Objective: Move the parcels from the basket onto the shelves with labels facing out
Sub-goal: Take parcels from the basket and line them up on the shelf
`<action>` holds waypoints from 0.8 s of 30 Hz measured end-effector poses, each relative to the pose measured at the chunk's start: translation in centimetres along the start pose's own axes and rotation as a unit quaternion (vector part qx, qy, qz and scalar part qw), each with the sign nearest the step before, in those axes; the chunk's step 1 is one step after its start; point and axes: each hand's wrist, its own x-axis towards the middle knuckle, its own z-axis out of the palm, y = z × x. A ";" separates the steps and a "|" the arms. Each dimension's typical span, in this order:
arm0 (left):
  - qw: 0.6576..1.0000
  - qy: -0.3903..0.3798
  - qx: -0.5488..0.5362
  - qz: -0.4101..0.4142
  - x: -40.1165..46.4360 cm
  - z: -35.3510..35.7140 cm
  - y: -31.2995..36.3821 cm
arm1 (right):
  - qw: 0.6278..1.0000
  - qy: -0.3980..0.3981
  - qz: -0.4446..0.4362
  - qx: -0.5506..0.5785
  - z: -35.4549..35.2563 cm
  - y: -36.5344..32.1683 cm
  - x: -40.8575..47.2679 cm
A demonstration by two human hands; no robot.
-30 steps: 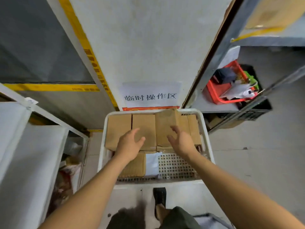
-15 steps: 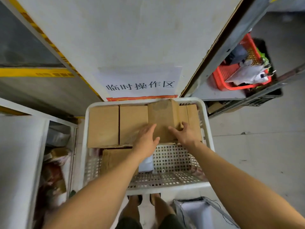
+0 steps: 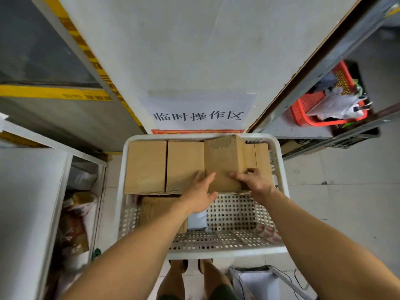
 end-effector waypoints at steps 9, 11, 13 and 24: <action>0.986 0.071 -0.150 0.032 -1.5 -0.8 -0.2 | 0.994 0.071 -0.047 0.063 -0.1 0.2 -3.2; 0.972 0.116 -0.205 0.016 -2.2 -1.4 0.5 | 0.992 0.059 -0.061 0.094 -0.7 0.3 -4.7; 0.962 0.138 -0.236 -0.023 -2.9 -2.0 0.8 | 0.989 0.039 -0.070 0.123 -1.2 0.7 -6.1; 0.851 0.029 -0.525 0.013 -9.9 -5.8 2.7 | 0.978 -0.114 -0.110 0.135 0.3 -1.0 -13.9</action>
